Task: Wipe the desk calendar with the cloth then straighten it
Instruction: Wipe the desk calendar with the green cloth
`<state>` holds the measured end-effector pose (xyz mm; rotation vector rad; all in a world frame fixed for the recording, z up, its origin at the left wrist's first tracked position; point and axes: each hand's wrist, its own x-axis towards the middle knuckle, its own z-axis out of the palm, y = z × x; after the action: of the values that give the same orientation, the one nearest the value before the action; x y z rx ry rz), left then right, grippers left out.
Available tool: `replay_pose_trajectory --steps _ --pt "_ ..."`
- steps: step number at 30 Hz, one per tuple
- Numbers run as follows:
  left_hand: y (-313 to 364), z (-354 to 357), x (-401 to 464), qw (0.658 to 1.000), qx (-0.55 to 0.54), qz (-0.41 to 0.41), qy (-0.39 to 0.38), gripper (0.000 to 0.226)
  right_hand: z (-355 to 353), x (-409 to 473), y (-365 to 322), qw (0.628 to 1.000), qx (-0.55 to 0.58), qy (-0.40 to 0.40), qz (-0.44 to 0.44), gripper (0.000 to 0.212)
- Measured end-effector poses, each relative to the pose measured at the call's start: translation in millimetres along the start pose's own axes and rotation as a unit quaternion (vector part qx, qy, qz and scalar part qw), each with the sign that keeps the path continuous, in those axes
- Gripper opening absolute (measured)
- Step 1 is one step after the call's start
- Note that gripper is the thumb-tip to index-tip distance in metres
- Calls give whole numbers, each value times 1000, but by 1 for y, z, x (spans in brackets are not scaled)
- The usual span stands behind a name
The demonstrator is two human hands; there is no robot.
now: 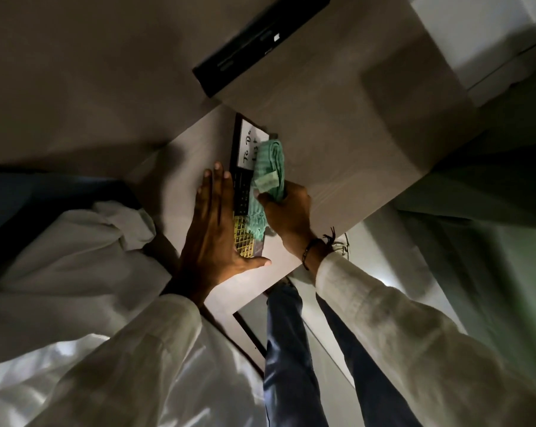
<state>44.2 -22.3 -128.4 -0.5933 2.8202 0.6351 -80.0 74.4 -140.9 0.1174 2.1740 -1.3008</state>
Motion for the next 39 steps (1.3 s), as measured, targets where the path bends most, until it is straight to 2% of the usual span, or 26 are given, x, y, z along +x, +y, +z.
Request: replay_pose_trajectory --steps 2,7,11,13,16,21,25,31,36,39 --pt "3 0 1 1000 -3 -3 2 169 0 6 -2 999 14 13 27 5" --pt "3 1 1 1000 13 3 16 170 5 -5 -5 998 51 -23 -17 13" --pt "4 -1 1 1000 8 -1 8 171 0 5 -5 997 52 8 53 4" --pt "5 0 1 1000 2 -7 11 171 5 7 -12 998 56 15 32 5" --pt "4 0 0 1000 12 -9 19 170 9 -2 -11 998 52 -16 0 11" --pt "9 -3 1 1000 15 -20 8 170 -2 4 -4 1000 -4 -1 24 6" --pt "6 -1 0 1000 10 -22 17 166 7 1 -13 999 27 -11 -18 11" --pt "10 -3 1 1000 7 -30 3 169 -3 6 -2 999 -11 -7 43 8" --pt "6 -2 -2 999 13 -29 21 160 10 -4 -13 999 25 -11 -23 9" --pt "7 -1 -1 999 13 -26 22 162 2 0 -5 1000 -15 -16 5 6"
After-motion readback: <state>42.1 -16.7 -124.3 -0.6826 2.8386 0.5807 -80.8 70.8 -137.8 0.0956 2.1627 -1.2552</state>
